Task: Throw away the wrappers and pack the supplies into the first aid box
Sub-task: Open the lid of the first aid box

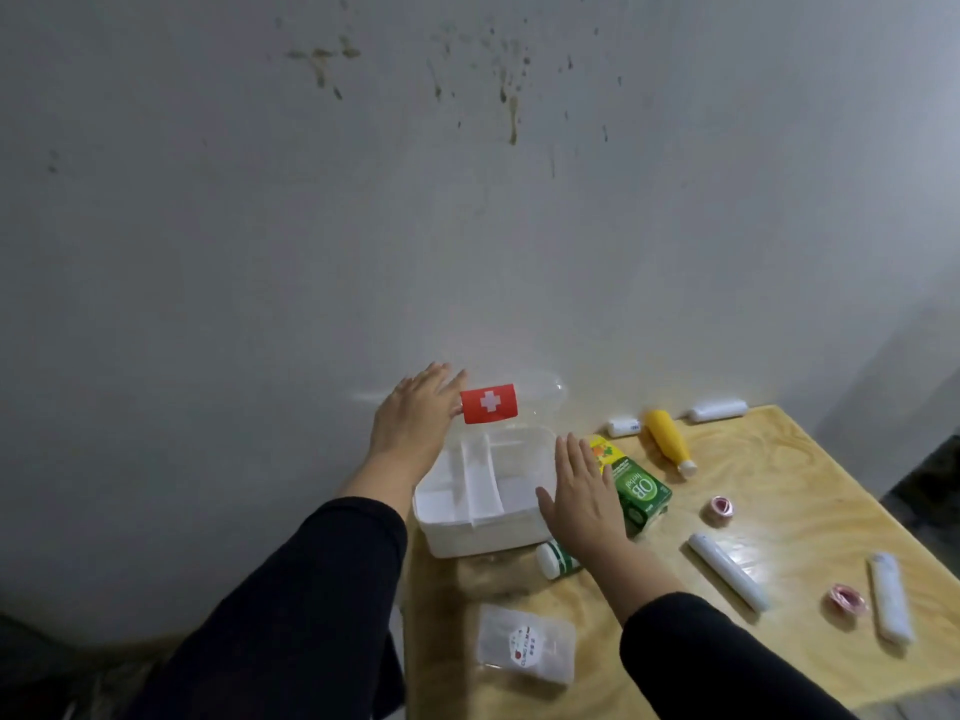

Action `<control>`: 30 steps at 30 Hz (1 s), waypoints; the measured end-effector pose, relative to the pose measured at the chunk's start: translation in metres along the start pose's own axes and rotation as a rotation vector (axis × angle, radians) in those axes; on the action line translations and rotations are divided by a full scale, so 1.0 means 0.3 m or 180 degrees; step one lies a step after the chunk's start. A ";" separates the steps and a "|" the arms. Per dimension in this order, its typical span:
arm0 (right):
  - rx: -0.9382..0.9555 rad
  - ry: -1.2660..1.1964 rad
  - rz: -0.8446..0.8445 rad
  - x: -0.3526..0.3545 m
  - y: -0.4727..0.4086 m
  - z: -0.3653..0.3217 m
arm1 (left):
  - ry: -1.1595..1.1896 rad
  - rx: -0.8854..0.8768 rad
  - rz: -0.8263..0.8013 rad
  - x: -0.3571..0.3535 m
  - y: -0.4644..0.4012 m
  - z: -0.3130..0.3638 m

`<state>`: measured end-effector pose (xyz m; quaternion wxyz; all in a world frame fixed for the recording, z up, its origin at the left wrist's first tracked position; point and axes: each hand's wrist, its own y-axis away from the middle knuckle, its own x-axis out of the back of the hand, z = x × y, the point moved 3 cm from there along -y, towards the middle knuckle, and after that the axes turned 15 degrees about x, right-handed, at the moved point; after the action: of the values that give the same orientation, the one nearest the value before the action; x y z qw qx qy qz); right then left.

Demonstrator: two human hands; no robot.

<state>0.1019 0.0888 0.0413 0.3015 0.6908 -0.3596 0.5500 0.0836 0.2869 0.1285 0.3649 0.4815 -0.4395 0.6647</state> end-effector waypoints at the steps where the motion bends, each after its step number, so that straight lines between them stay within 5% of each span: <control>1: -0.0001 -0.0051 -0.0131 -0.013 -0.007 0.000 | -0.0009 0.0032 0.0009 0.001 -0.012 0.001; 20: -0.0232 -0.0397 -0.0175 0.001 0.010 0.159 | 0.0306 0.0057 0.0225 -0.052 0.013 0.084; 30: -0.1121 -0.0874 0.0108 -0.051 0.072 0.397 | 0.0159 0.0475 -0.0709 -0.283 0.228 0.027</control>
<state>0.1465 -0.0175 0.0013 0.3564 0.6898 -0.4993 0.3845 0.0469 0.2503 0.0321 0.4104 0.5365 -0.3234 0.6627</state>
